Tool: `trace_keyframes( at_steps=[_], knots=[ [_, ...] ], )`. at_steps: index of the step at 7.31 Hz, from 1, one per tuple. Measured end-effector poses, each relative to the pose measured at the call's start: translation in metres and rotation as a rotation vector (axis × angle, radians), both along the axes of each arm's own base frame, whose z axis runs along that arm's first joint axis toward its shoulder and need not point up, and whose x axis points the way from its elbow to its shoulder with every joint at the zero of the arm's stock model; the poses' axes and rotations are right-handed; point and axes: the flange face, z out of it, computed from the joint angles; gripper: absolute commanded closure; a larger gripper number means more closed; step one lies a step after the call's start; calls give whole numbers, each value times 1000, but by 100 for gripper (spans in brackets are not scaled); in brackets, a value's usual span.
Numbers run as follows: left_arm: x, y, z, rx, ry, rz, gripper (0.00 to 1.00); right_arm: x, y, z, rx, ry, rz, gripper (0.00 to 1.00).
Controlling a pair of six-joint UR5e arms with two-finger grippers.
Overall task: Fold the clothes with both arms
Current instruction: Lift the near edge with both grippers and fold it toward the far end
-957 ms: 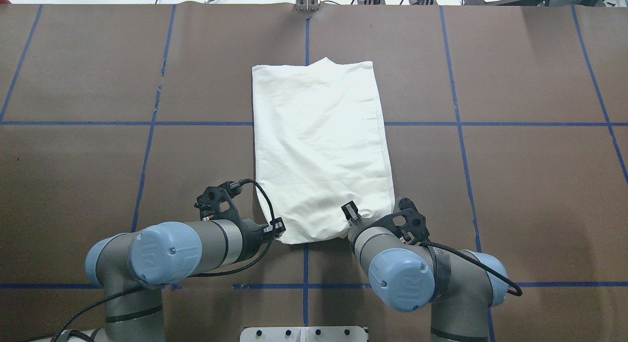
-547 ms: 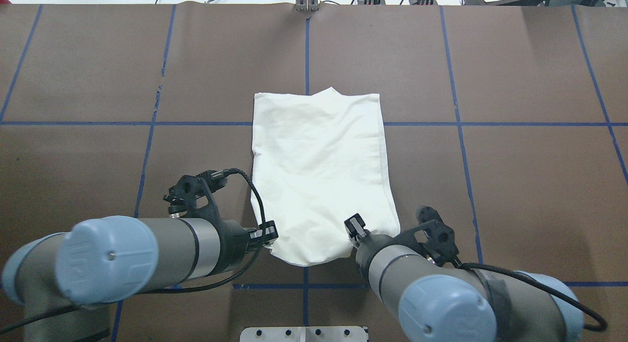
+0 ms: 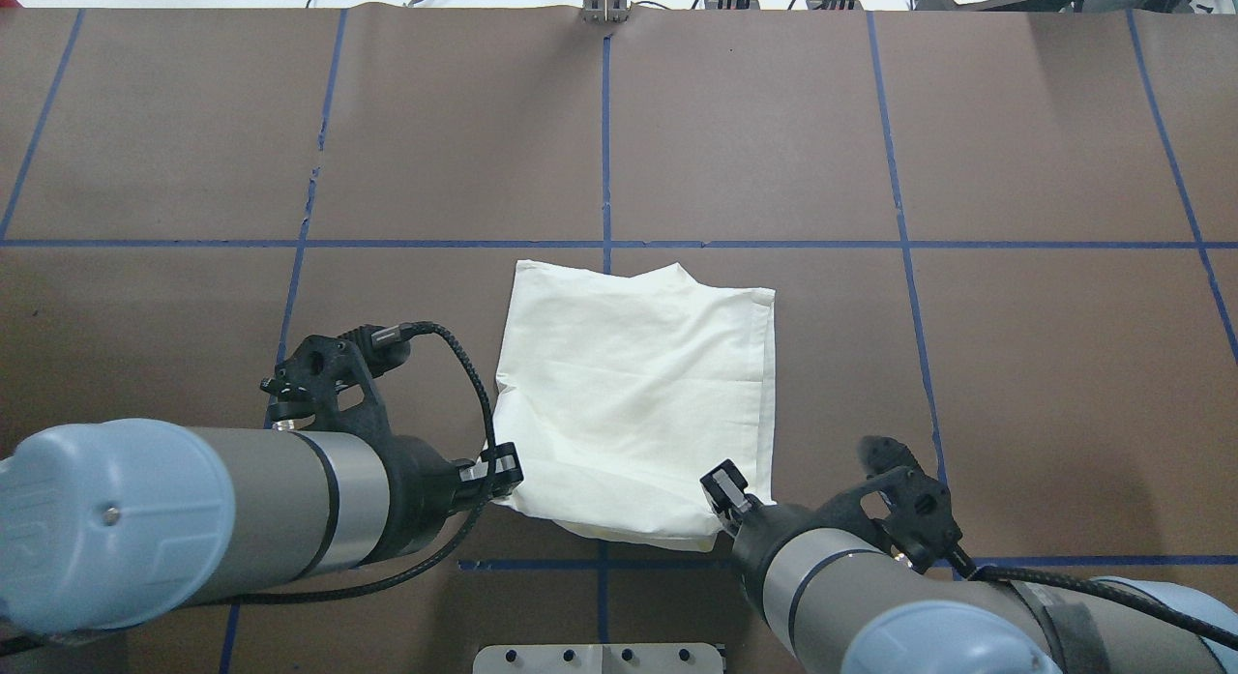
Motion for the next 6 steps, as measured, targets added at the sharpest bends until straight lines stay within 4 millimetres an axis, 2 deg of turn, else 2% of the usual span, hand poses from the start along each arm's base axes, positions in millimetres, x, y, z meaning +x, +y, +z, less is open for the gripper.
trace_keyframes(
  at_steps=[1, 4, 6],
  knots=[
    [8, -21, -3, 35, -23, -17, 100, -8, -23, 2, 19, 24, 28, 100],
    [33, -110, -3, 123, -128, -92, 100, -40, -108, 24, 39, 72, 87, 100],
    [67, -165, 13, 157, -168, -121, 100, -65, -158, 48, 42, 110, 99, 100]
  ],
)
